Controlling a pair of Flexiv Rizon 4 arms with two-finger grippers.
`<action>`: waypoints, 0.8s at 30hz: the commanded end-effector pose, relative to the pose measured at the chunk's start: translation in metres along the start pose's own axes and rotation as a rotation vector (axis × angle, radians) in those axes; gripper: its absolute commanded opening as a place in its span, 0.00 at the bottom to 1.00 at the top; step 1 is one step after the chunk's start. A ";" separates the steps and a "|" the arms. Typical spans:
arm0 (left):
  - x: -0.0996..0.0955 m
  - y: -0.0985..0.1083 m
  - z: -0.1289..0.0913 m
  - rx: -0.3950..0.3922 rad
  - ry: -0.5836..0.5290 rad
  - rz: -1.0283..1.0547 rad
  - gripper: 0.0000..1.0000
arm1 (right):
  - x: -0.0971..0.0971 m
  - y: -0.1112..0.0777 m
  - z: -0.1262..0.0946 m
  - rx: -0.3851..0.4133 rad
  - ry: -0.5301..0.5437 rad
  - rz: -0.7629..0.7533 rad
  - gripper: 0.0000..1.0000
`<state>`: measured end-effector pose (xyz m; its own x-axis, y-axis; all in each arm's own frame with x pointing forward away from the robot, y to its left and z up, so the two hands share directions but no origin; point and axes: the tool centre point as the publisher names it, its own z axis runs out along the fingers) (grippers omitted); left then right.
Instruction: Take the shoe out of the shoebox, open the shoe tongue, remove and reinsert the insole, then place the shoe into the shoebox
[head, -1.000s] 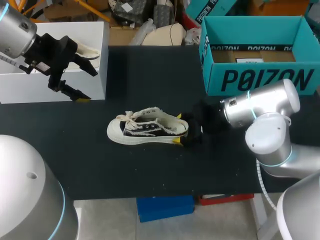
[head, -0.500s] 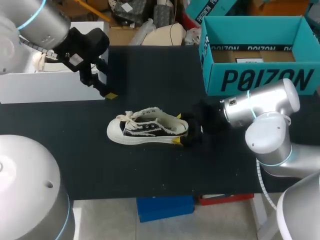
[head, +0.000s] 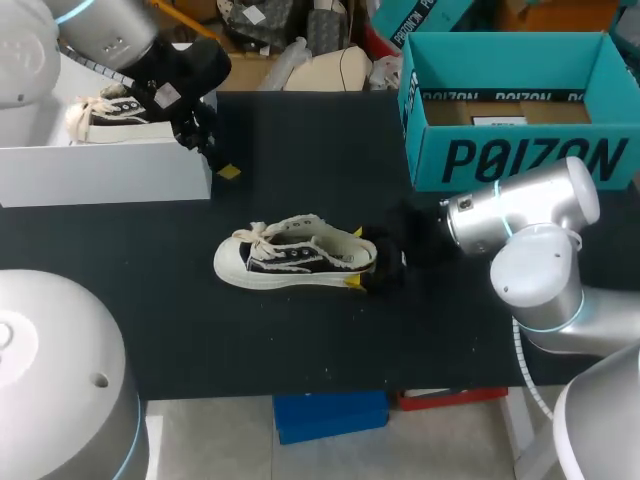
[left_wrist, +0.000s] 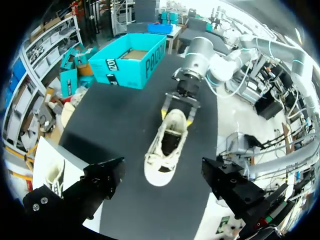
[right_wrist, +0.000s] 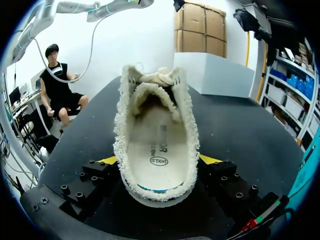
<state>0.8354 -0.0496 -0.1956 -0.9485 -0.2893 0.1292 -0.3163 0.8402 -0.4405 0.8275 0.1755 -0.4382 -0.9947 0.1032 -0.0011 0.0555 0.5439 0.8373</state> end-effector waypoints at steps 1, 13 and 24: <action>-0.006 -0.024 0.025 -0.423 -0.093 -0.569 1.00 | -0.001 -0.003 0.005 0.001 -0.002 0.001 0.00; -0.005 -0.016 0.036 -0.620 -0.273 -1.060 1.00 | -0.001 -0.003 0.005 0.001 -0.002 0.001 0.00; -0.004 -0.023 0.038 -0.620 -0.338 -1.165 1.00 | -0.001 -0.003 0.005 0.001 -0.002 0.001 0.00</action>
<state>0.8443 -0.0725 -0.2221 -0.5221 -0.8460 0.1082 -0.8521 0.5227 -0.0253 0.8275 0.1755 -0.4382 -0.9947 0.1033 -0.0011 0.0555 0.5437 0.8375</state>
